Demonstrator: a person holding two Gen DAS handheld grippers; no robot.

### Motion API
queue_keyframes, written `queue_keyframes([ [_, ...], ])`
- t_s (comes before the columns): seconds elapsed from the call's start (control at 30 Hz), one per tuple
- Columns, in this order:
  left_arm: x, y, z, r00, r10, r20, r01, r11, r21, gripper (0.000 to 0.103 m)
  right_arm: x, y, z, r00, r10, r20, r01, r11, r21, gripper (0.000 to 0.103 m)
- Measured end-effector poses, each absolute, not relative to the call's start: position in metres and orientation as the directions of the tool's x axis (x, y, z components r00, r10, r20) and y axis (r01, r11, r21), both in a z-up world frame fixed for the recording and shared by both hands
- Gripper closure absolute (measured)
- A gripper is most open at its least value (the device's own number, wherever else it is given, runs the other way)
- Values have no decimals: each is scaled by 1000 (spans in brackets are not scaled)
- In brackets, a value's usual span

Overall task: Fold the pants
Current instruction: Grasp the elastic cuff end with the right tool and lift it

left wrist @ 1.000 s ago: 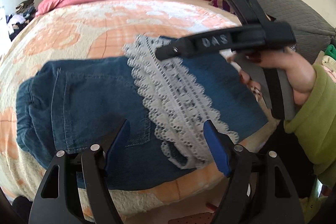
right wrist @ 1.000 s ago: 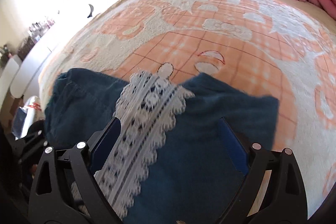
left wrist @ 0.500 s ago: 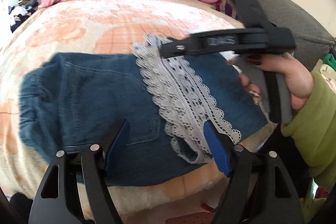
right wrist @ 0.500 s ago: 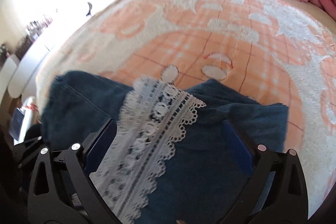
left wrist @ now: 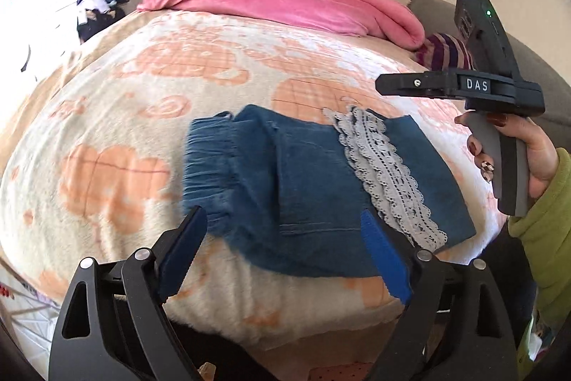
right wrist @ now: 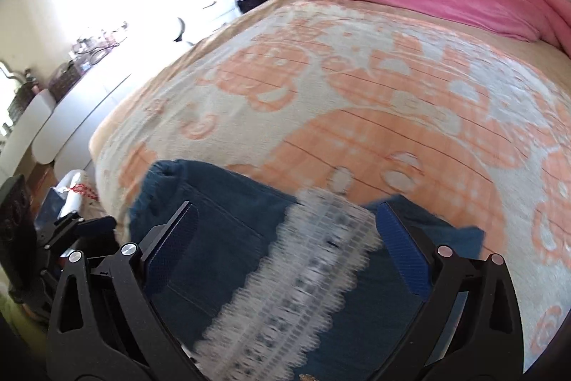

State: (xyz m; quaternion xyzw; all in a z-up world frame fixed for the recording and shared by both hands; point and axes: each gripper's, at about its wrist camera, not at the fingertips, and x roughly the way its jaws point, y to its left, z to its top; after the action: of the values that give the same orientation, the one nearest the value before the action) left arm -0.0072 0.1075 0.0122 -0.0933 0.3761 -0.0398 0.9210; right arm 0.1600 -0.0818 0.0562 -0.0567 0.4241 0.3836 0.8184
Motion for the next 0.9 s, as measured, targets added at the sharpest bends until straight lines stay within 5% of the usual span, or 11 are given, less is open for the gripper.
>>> queue_keyframes([
  [0.73,-5,147,-28,670,-278,-689,-65,902,-427,18,148,41,17,103,533,-840,-825,517,227,9],
  [0.83,-3,147,-31,666,-302,-682,-54,892,-448,34,148,49,13,88,529,-844,-835,502,228,9],
  [0.9,1,145,-34,656,-329,-679,-42,882,-469,53,148,55,10,75,527,-847,-842,489,229,9],
])
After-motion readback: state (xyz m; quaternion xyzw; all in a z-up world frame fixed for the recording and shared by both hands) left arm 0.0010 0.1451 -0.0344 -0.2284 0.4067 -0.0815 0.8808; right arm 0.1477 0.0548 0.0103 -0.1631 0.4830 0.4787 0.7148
